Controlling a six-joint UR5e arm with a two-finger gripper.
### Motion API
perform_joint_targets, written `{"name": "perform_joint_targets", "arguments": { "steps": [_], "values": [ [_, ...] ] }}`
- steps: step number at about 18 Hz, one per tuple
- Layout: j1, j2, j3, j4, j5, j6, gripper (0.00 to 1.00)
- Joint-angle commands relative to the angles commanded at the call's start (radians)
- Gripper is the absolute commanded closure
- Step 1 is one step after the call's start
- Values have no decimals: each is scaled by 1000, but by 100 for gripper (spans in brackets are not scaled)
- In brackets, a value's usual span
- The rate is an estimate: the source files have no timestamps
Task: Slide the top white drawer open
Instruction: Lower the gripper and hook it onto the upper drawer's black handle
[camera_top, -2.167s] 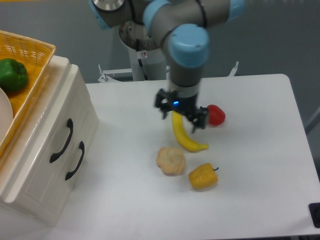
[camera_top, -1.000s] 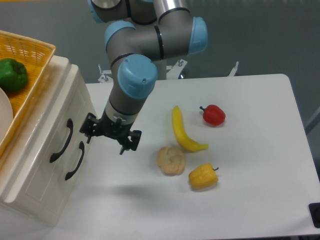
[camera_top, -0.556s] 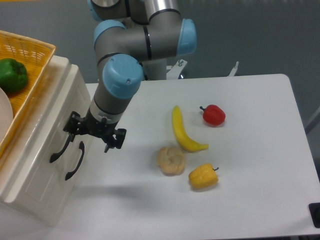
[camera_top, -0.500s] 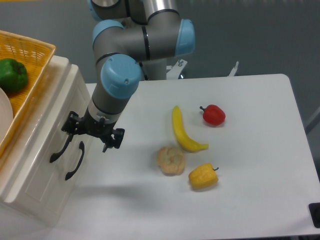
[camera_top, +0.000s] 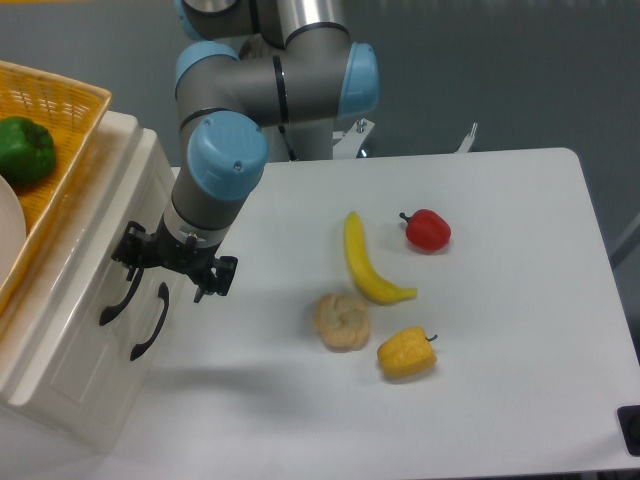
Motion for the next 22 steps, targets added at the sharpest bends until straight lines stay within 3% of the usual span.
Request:
{"name": "perform_joint_targets", "arguments": {
  "steps": [22],
  "values": [
    [-12, -28, 0, 20, 15, 20, 0]
  ]
}}
